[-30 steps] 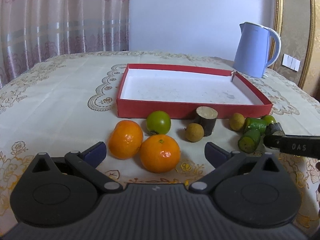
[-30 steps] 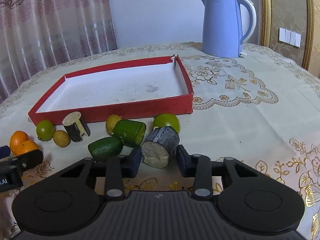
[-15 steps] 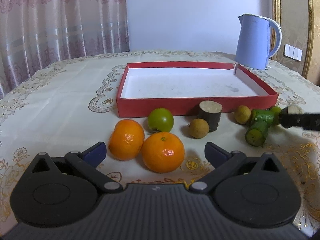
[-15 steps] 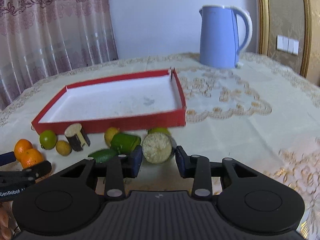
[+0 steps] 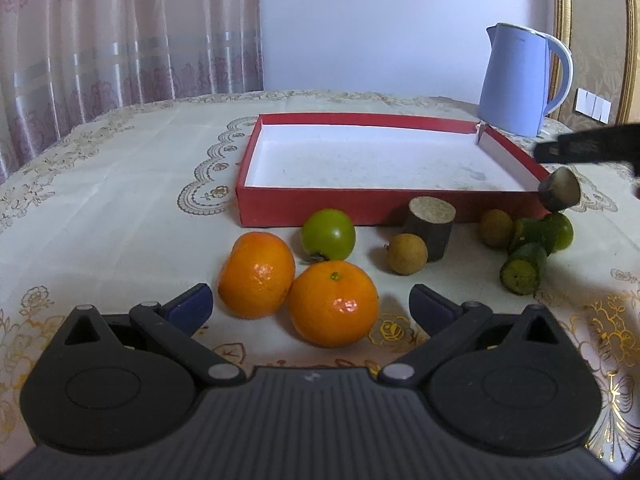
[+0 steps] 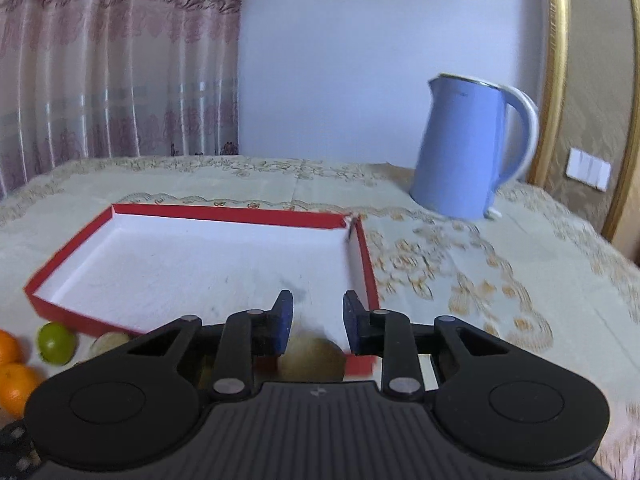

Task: Organize fruits
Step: 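Lower the right gripper onto the cut eggplant chunk and close it, then carry the eggplant chunk into the red tray and open the right gripper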

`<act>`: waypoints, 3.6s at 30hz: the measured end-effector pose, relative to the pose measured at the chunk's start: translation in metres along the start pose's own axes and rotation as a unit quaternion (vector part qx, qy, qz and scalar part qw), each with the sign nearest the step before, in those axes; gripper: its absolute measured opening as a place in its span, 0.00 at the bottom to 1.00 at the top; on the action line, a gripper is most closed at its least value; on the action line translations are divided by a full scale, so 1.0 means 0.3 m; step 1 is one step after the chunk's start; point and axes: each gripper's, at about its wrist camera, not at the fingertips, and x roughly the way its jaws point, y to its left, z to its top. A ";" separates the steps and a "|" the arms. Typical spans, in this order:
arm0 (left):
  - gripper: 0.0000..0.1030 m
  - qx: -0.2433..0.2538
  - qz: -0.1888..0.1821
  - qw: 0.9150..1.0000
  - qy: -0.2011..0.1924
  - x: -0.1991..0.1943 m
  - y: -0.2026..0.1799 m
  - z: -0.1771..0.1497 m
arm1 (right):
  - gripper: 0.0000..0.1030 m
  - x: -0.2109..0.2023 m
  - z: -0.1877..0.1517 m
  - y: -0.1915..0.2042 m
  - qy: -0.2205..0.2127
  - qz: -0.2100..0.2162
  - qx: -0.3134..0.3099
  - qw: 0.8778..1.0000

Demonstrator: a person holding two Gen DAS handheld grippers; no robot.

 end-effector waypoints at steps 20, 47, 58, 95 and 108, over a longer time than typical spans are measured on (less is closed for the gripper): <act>1.00 -0.003 -0.010 1.000 -0.001 0.000 0.006 0.001 | 0.63 -0.167 -0.118 -0.128 0.030 0.049 0.041 0.998; 1.00 -0.005 -0.003 1.000 -0.001 0.000 0.005 -0.001 | 0.80 -0.210 -0.250 -0.219 0.037 0.006 0.039 0.999; 1.00 0.007 0.003 1.000 -0.005 -0.002 -0.010 -0.004 | 0.41 -0.141 -0.269 -0.164 0.049 0.041 0.051 0.997; 1.00 -0.019 0.001 1.000 0.006 -0.040 0.074 -0.030 | 0.73 -0.048 -0.039 -0.064 -0.033 -0.011 -0.011 0.999; 1.00 -0.029 0.009 0.999 -0.009 -0.073 0.091 -0.018 | 0.75 -0.178 -0.220 -0.175 -0.089 -0.026 0.059 0.994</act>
